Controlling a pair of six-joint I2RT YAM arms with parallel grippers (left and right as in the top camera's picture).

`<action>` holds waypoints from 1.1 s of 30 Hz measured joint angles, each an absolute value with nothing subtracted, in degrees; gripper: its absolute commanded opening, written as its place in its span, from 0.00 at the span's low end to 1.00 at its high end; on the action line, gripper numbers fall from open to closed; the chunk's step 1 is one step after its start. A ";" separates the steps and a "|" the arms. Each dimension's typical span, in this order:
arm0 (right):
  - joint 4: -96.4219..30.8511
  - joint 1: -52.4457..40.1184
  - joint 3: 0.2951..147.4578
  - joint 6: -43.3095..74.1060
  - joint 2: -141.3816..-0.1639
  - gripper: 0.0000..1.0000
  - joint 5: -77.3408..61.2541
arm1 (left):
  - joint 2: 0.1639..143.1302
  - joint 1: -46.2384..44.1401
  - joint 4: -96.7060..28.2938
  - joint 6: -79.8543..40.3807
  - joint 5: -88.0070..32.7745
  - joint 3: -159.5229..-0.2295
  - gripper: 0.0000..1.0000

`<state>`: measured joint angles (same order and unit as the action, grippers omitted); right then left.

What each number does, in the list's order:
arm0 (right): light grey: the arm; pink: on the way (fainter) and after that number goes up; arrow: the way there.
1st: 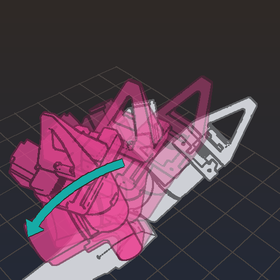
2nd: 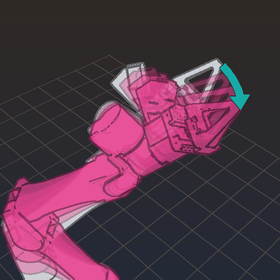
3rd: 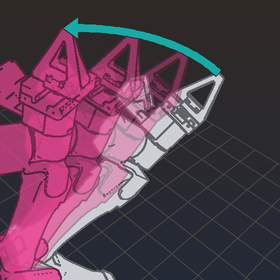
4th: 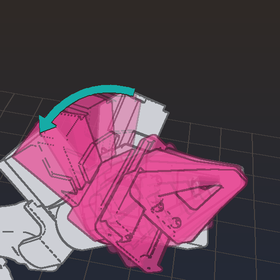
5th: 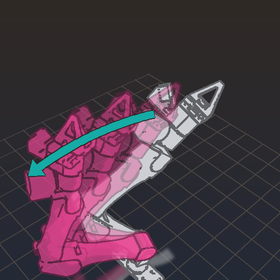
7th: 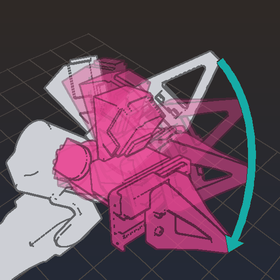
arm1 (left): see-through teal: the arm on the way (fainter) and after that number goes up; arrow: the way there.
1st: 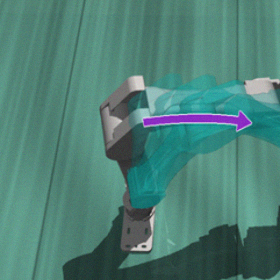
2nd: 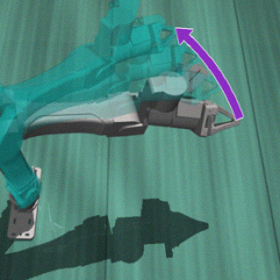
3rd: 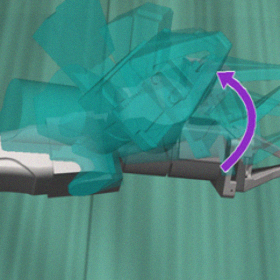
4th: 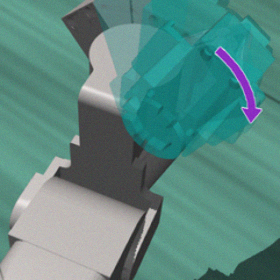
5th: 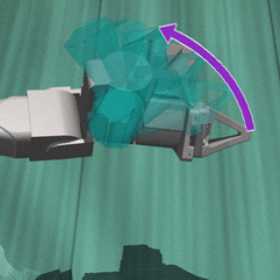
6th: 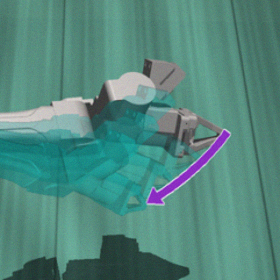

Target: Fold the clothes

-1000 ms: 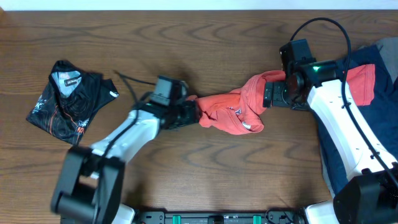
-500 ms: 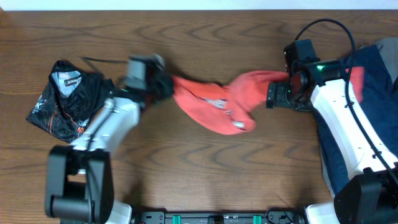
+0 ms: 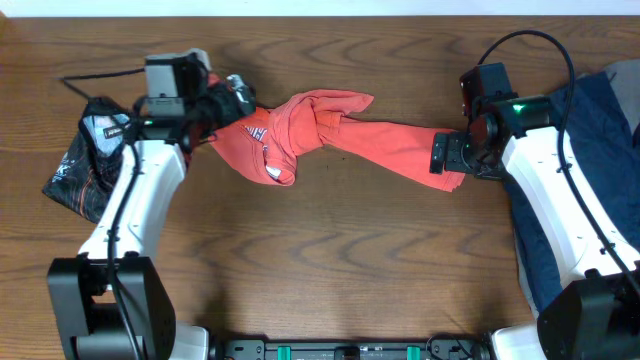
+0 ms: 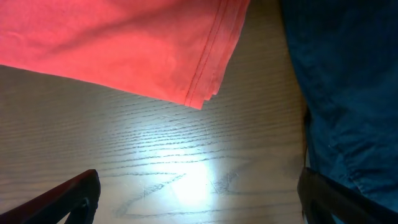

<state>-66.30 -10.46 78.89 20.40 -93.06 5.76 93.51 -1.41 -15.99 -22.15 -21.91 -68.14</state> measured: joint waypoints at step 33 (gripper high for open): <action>-64.69 -10.46 78.89 16.91 -93.36 0.97 -0.84 | 82.52 -11.00 -42.98 -14.87 -19.00 -68.73 0.17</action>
<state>-64.69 -10.46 78.89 16.91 -93.36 -0.84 82.52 -11.00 -42.98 -14.87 -19.00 -68.73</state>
